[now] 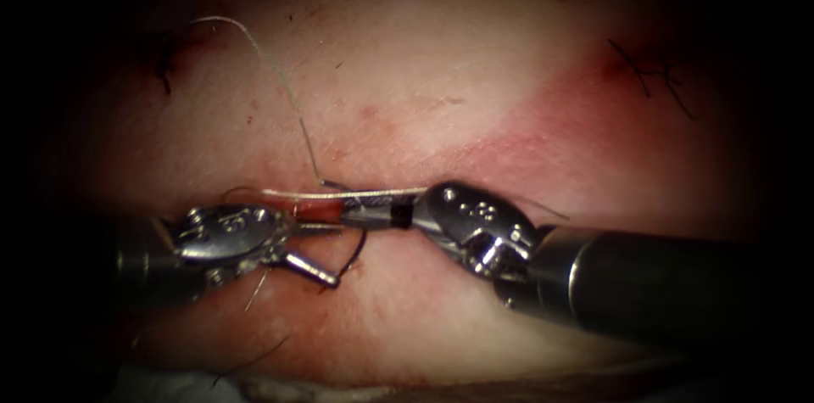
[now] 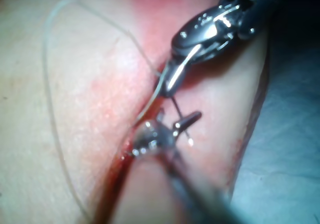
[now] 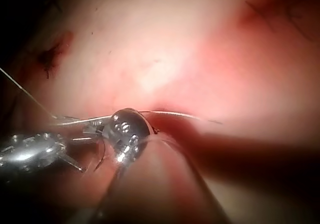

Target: Wound Closure

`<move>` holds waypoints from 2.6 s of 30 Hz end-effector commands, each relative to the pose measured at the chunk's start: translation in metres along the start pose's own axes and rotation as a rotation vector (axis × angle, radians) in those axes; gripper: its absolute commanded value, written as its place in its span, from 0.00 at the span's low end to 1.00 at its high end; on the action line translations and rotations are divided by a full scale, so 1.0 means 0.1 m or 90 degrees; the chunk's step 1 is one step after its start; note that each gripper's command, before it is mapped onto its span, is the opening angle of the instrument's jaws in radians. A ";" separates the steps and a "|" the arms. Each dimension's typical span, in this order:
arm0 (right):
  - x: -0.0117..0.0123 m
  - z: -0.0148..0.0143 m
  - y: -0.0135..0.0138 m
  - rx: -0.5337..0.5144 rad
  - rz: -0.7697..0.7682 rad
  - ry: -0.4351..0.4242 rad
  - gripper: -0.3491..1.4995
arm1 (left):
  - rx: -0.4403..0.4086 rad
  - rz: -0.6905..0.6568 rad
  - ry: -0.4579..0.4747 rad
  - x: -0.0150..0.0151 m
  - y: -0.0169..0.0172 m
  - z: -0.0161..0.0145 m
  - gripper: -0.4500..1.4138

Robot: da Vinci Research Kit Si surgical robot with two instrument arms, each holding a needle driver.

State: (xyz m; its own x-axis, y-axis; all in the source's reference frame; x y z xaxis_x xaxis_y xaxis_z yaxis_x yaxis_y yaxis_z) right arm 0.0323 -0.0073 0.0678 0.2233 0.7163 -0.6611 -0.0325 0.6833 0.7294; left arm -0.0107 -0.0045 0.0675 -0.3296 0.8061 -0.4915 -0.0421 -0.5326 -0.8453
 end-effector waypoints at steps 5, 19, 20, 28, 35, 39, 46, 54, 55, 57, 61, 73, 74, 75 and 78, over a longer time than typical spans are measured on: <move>-0.013 0.013 -0.007 0.060 -0.005 0.029 0.00 | 0.021 0.002 -0.038 -0.011 -0.013 0.009 0.60; -0.011 0.028 -0.011 0.094 -0.026 0.069 0.00 | -0.035 -0.022 -0.068 -0.031 -0.011 0.019 0.13; -0.011 0.028 -0.010 0.094 -0.026 0.071 0.00 | -0.038 -0.020 -0.069 -0.031 -0.011 0.020 0.08; -0.004 0.022 -0.009 -0.004 -0.018 0.085 0.67 | -0.014 -0.057 -0.055 -0.013 -0.010 0.011 0.00; 0.045 0.013 -0.029 -0.211 -0.115 0.041 0.90 | 0.118 -0.110 0.001 -0.005 -0.006 0.009 0.00; 0.078 0.033 -0.053 -0.286 -0.178 0.029 0.87 | 0.177 -0.133 0.019 -0.002 -0.006 0.013 0.05; 0.076 0.058 -0.060 -0.344 -0.228 0.009 0.84 | 0.210 -0.154 0.030 0.004 -0.005 0.008 0.09; 0.082 0.052 -0.058 -0.413 -0.294 -0.042 0.84 | 0.250 -0.176 0.031 0.007 -0.001 0.004 0.09; 0.083 0.055 -0.058 -0.417 -0.310 -0.051 0.83 | 0.253 -0.179 0.033 0.008 -0.001 0.004 0.09; 0.085 0.057 -0.060 -0.424 -0.328 -0.061 0.83 | 0.257 -0.177 0.031 0.008 -0.001 0.004 0.09; 0.097 0.068 -0.064 -0.464 -0.420 -0.111 0.81 | 0.268 -0.168 0.030 0.008 0.001 0.004 0.08; 0.097 0.072 -0.063 -0.498 -0.497 -0.196 0.58 | 0.278 -0.143 0.020 0.007 0.002 0.003 0.03; 0.097 0.072 -0.063 -0.497 -0.496 -0.197 0.57 | 0.278 -0.143 0.020 0.007 0.002 0.003 0.03; 0.096 0.072 -0.063 -0.496 -0.494 -0.203 0.55 | 0.276 -0.139 0.019 0.007 0.002 0.003 0.02; 0.092 0.072 -0.059 -0.492 -0.497 -0.224 0.53 | 0.276 -0.139 0.019 0.007 0.003 0.001 0.02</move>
State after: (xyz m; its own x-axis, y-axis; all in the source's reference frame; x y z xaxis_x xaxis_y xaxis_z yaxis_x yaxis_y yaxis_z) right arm 0.0410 -0.0055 0.0583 0.7043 0.0620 -0.7072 -0.3242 0.9143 -0.2428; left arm -0.0104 -0.0036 0.0662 -0.2457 0.9120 -0.3285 -0.4968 -0.4094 -0.7652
